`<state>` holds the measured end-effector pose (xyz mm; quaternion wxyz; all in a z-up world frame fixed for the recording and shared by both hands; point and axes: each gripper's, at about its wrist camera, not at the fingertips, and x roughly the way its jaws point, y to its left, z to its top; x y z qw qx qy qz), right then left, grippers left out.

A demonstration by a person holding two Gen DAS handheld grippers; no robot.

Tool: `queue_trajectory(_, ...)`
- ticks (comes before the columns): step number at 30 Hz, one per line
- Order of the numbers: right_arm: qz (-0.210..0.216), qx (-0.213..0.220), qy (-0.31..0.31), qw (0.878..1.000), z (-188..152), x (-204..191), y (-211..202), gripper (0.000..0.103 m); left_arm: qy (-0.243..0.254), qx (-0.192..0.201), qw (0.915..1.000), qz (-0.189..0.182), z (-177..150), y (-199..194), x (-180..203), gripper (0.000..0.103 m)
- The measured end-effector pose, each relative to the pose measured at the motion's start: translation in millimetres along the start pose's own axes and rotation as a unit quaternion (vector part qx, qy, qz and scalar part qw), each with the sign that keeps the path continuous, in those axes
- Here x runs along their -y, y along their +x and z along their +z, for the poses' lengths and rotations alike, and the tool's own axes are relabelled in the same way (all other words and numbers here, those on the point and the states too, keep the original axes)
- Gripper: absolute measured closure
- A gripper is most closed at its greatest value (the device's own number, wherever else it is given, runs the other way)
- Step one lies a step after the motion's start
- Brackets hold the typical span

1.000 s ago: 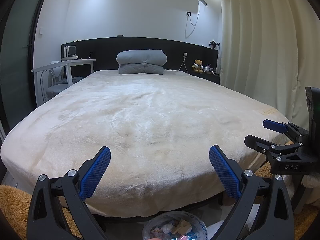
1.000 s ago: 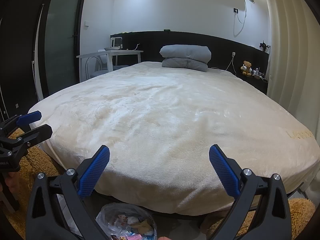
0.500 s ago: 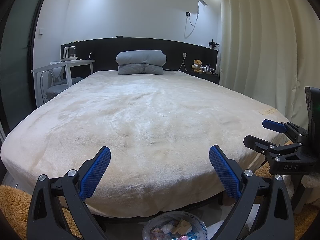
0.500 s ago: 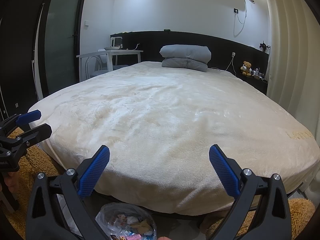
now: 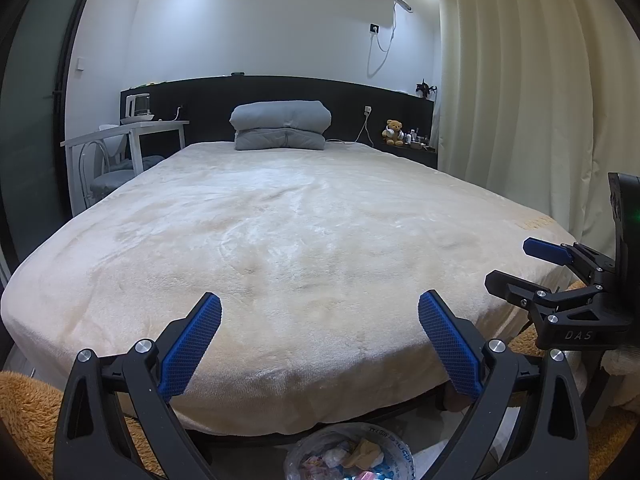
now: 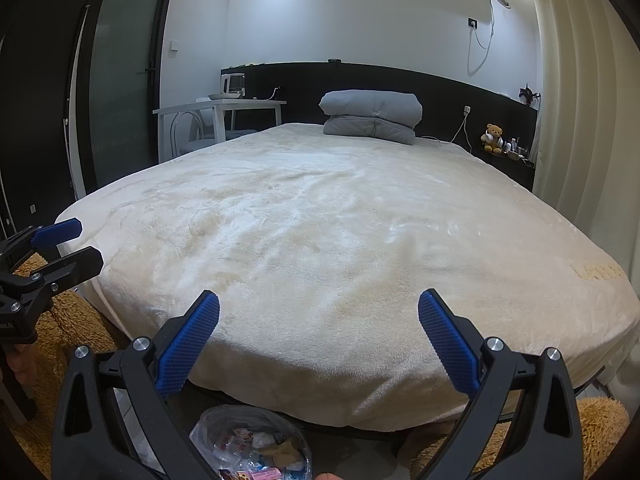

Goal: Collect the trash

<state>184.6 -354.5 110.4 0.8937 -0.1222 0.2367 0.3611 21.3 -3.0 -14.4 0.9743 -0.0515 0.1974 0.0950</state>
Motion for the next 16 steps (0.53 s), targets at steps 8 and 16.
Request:
queue_trajectory(8, 0.000, 0.000, -0.001, 1.000, 0.0, 0.0, -0.1, 0.005, 0.004, 0.002, 1.0000, -0.003, 0.3, -0.9, 1.8, 0.006)
queue_trajectory(16, 0.000, 0.000, -0.002, 1.000, -0.1, -0.4, -0.1, 0.005, 0.003, 0.000, 1.0000, 0.000, 1.0, 1.4, 2.2, 0.006)
